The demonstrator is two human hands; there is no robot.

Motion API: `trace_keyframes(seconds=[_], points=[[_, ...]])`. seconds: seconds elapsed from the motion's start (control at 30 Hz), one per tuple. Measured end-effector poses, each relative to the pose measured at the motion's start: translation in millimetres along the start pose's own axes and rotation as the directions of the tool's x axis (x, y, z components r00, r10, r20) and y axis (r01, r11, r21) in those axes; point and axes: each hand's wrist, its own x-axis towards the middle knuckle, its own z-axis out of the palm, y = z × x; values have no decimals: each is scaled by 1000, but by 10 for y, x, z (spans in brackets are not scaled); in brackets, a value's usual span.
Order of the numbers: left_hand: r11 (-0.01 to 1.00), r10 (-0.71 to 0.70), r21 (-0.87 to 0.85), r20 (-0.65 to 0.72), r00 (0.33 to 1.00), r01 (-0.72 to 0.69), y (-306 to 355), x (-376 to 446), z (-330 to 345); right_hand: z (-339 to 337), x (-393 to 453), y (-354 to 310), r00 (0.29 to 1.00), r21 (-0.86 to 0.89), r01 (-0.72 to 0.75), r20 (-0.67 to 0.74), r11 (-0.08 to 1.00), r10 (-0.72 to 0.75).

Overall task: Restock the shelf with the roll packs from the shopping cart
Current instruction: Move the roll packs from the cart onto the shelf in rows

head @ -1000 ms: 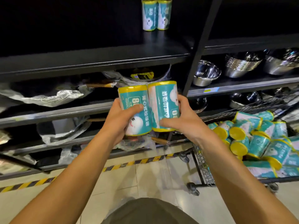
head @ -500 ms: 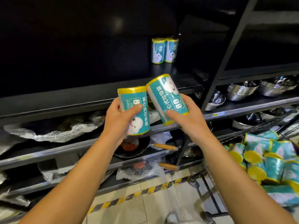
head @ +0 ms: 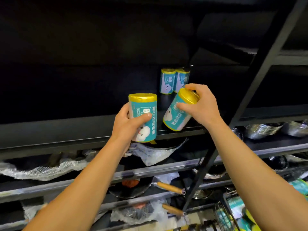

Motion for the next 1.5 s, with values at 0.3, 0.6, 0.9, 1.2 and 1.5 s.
trace_keyframes(seconds=[0.3, 0.6, 0.9, 1.2, 1.5], points=[[988, 29, 152, -3, 1000, -28, -276, 721, 251, 276, 483, 584, 940, 8, 173, 297, 985, -167], [868, 128, 474, 69, 989, -146, -687, 1021, 218, 681, -55, 767, 985, 193, -143, -63, 971, 158], [745, 180, 652, 8, 984, -142, -691, 1236, 394, 616, 215, 937, 980, 229, -197, 22, 953, 197], [736, 156, 657, 66, 986, -161, -691, 1637, 621, 774, 707, 1127, 954, 59, -267, -123, 962, 273], [767, 135, 622, 88, 987, -160, -711, 2071, 838, 921, 1480, 1608, 925, 38, -376, -52, 926, 377]])
